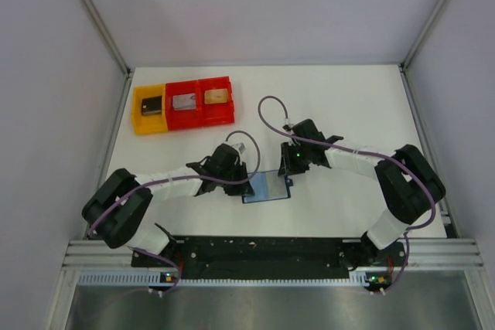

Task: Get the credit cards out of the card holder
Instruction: Place the credit card in the storage box, then remove the credit card from the card holder.

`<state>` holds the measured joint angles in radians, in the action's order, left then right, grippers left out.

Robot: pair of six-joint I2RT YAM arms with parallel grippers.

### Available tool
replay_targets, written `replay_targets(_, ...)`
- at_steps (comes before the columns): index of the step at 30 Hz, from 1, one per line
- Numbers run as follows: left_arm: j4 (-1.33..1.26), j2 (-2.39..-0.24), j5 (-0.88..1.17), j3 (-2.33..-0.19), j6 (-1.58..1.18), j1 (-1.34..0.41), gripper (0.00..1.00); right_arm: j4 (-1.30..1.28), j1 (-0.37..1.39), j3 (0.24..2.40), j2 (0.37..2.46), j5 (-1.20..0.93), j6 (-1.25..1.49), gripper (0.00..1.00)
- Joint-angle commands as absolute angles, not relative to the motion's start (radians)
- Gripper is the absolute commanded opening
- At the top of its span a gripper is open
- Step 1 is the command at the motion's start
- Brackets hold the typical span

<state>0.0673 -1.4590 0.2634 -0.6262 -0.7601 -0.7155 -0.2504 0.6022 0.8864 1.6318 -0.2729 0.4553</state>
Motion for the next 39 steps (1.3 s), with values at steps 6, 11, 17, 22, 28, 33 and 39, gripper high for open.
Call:
replay_targets(6, 0.071, -1.474, 0.236, -0.609, -0.775, -0.721, 0.16, -0.247, 0.618, 0.890, 1.632, -0.239, 0.442, 0.25)
replay_targets(11, 0.072, -1.479, 0.242, -0.607, -0.778, -0.721, 0.15, -0.247, 0.621, 0.890, 1.644, -0.250, 0.442, 0.25)
replay_targets(17, 0.069, -1.479, 0.242, -0.603, -0.782, -0.723, 0.15, -0.252, 0.627, 0.888, 1.657, -0.247, 0.446, 0.25)
replay_targets(22, 0.067, -1.480, 0.242, -0.598, -0.784, -0.723, 0.15, -0.270, 0.627, 0.890, 1.655, -0.210, 0.449, 0.25)
replay_targets(28, 0.064, -1.488, 0.245, -0.600, -0.785, -0.724, 0.15, -0.270, 0.632, 0.900, 1.657, -0.251, 0.443, 0.25)
replay_targets(33, 0.063, -1.490, 0.245, -0.601, -0.788, -0.727, 0.15, -0.262, 0.644, 0.917, 1.635, -0.313, 0.448, 0.18)
replay_targets(39, 0.063, -1.493, 0.245, -0.603, -0.788, -0.729, 0.15, -0.264, 0.657, 0.943, 1.597, -0.354, 0.463, 0.17)
